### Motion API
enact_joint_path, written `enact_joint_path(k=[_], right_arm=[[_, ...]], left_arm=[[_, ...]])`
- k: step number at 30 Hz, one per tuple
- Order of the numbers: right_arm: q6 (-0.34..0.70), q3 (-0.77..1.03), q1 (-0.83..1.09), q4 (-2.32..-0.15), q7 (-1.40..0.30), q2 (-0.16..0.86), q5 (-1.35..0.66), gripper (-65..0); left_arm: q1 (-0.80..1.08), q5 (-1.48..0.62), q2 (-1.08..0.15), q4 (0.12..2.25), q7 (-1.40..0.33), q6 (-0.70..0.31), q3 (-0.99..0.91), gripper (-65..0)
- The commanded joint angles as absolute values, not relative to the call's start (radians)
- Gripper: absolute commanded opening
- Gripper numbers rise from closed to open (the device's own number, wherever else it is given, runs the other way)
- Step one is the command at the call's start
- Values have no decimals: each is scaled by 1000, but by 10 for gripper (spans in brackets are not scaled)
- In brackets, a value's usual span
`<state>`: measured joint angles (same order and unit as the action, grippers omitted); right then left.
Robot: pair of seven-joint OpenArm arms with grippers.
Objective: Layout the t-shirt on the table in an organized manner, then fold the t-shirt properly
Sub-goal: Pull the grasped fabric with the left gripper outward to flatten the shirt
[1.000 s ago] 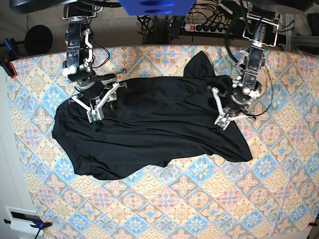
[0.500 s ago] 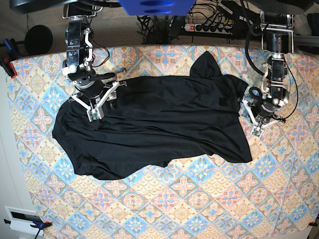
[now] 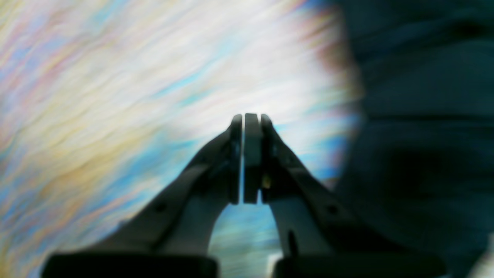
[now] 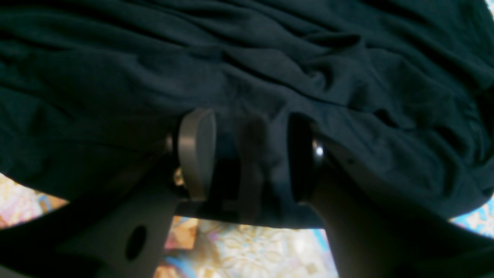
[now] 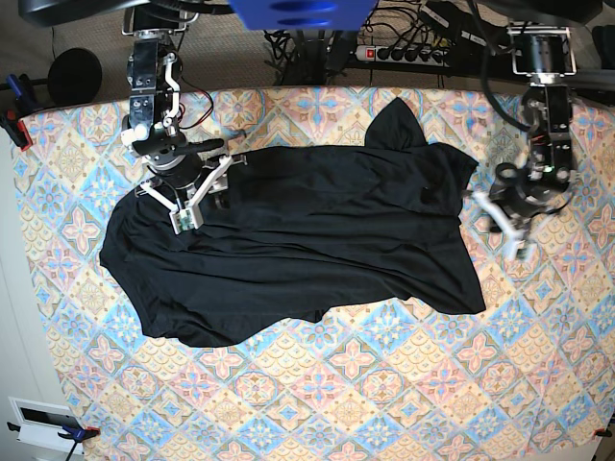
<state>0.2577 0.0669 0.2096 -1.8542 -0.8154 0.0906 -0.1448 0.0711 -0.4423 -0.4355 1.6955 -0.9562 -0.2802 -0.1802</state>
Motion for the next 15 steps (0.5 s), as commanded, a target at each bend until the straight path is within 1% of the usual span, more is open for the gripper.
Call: enact_joint_path(k=[1, 3, 5, 8, 11, 15], right_arm=[[255, 71, 199, -1873, -794, 97, -151, -361], [255, 71, 196, -1873, -794, 97, -151, -361], [255, 71, 194, -1871, -794, 97, -151, -361], [255, 71, 194, -1871, -794, 97, -151, -361], [255, 71, 194, -1871, -794, 97, -151, -361], [255, 71, 197, -1873, -794, 97, -151, -361]], left_arm=[[56, -447, -437, 1748, -972, -263, -166, -650], [25, -449, -392, 1796, -1024, -262, -120, -650], [-25, -433, -331, 1787, -1072, -260, -53, -650], [-102, -361, -234, 1699, -1099, -259, 51, -650], [-165, -260, -151, 1569, -1096, -259, 143, -650], [-191, -133, -53, 1480, -1070, -259, 223, -650]])
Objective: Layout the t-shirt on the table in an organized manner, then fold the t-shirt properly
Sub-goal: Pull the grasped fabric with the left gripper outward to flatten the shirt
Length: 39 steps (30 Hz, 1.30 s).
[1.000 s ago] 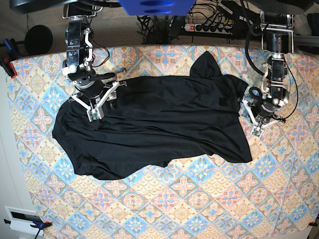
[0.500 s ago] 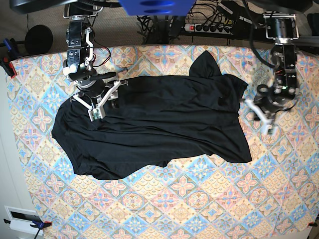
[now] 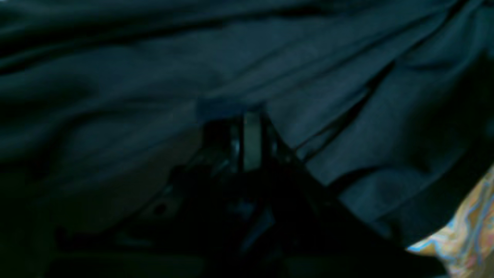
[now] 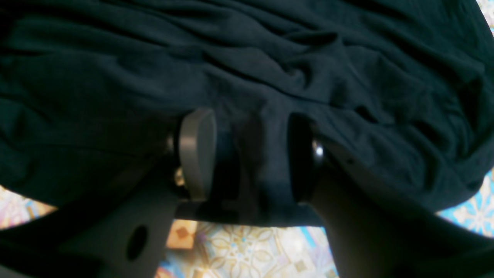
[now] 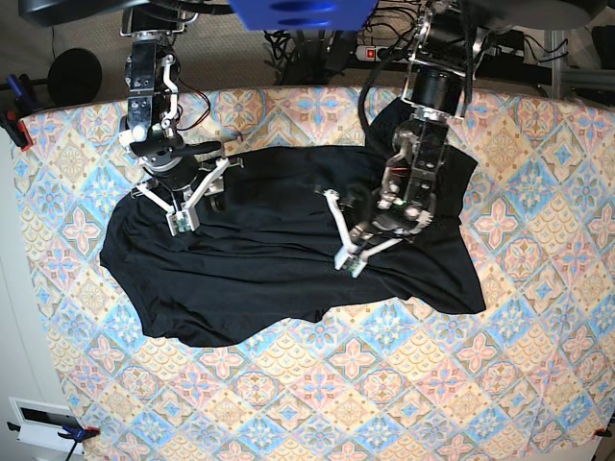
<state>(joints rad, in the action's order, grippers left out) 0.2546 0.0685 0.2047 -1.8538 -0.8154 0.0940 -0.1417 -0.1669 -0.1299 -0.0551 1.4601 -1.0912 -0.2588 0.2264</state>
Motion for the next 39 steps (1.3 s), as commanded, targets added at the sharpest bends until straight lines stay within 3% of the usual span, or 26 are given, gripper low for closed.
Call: enact_joint_path(k=[1, 9, 17, 32, 39], right_arm=[[255, 71, 197, -1873, -796, 97, -151, -361], [255, 71, 197, -1873, -794, 97, -151, -361], [255, 71, 193, -1870, -791, 97, -151, -361], [255, 71, 193, -1870, -791, 97, -151, -361], [255, 71, 193, -1870, -791, 97, -151, -361]], left_arm=[[-191, -101, -39, 1480, -1070, -259, 242, -650], [-136, -27, -36, 1483, -1070, -259, 278, -650], [-50, -25, -145, 1475, -1004, -259, 280, -650], [-30, -36, -341, 1267, -837, -259, 268, -650], [-35, -36, -364, 1267, -837, -260, 124, -650]])
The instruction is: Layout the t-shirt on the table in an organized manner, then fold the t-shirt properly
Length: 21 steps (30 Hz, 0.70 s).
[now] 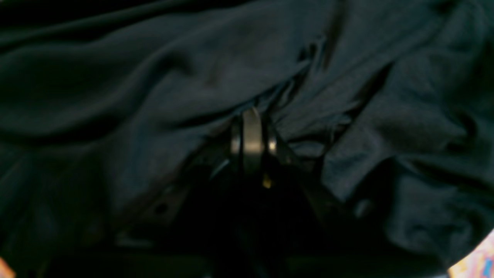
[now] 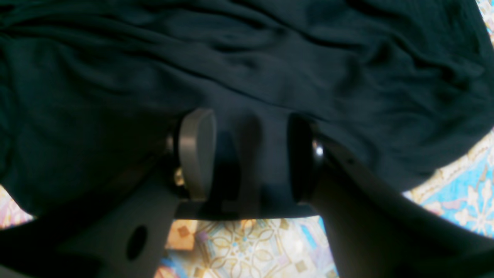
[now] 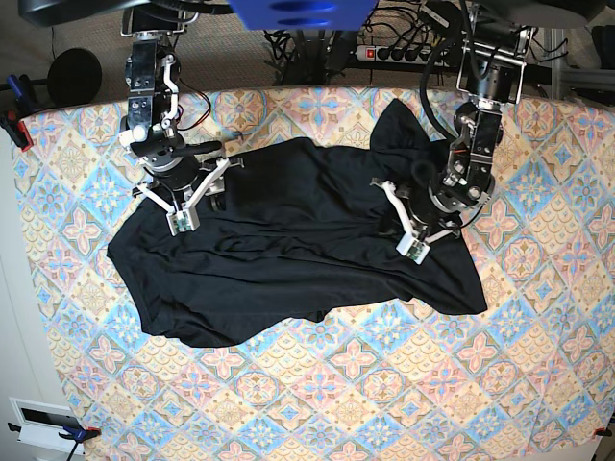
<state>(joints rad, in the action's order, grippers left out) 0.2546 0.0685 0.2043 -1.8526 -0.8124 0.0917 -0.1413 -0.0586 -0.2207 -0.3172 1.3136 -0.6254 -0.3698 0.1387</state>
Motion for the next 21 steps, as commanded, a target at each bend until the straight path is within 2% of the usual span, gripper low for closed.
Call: enact_joint_path(k=[1, 8, 13, 21], right_arm=[[255, 71, 194, -1870, -791, 97, -151, -361], [255, 71, 199, -1876, -791, 97, -150, -361], [255, 70, 199, -1877, -792, 97, -150, -361], [255, 65, 200, -1897, -792, 97, -150, -361]], left_arm=[[-36, -36, -375, 1267, -837, -260, 114, -650], [-82, -39, -418, 1225, -816, -260, 74, -650], [-130, -39, -418, 1121, -766, -260, 54, -650], [-127, -41, -377, 1116, -763, -263, 62, -638]])
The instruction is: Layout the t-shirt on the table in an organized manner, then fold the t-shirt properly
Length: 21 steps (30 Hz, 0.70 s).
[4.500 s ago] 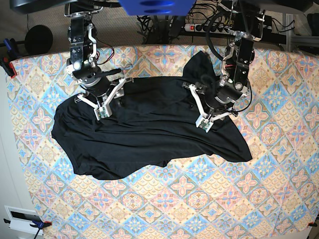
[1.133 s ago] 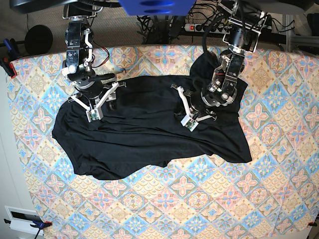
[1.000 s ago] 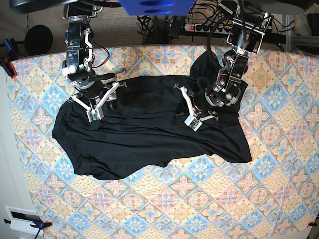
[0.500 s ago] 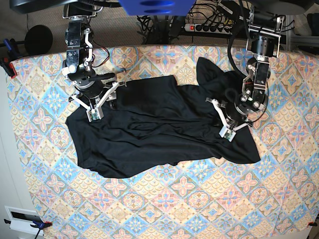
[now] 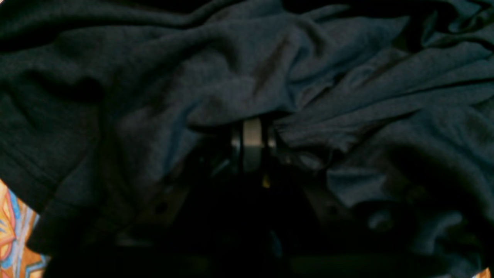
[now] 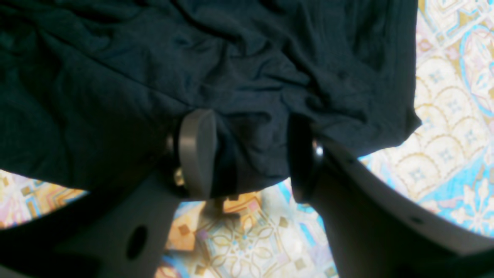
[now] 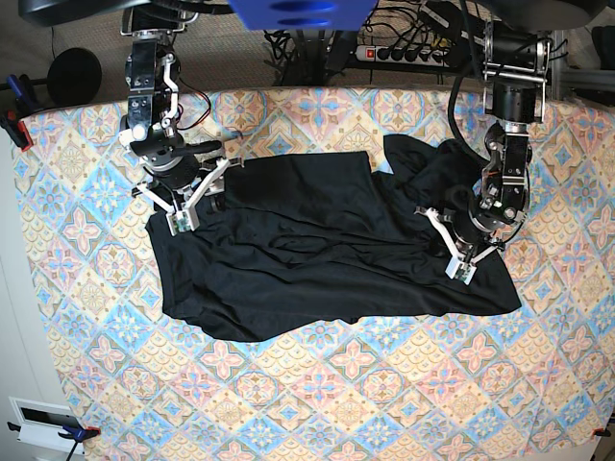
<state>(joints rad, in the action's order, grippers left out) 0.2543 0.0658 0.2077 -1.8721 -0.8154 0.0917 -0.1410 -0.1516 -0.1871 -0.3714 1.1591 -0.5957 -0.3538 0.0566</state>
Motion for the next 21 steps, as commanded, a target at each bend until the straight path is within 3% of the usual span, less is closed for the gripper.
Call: enact_joint_path(k=[1, 5, 11, 16, 21], right_arm=[[255, 65, 200, -1902, -792, 97, -150, -361], [255, 64, 200, -1900, -792, 97, -150, -360], [255, 71, 199, -1890, -791, 101, -150, -359], [255, 97, 197, -1890, -791, 176, -151, -359], [260, 153, 199, -1893, -791, 231, -153, -359]], left_arm=[[-127, -41, -375, 1116, -765, -265, 62, -622], [-101, -133, -363, 1182, -786, -265, 56, -506], [-42, -354, -364, 1508, -943, -265, 56, -343], [-21, -547, -366, 1784, -1092, -265, 53, -339], [12, -588, -366, 1906, -1170, -265, 53, -353]])
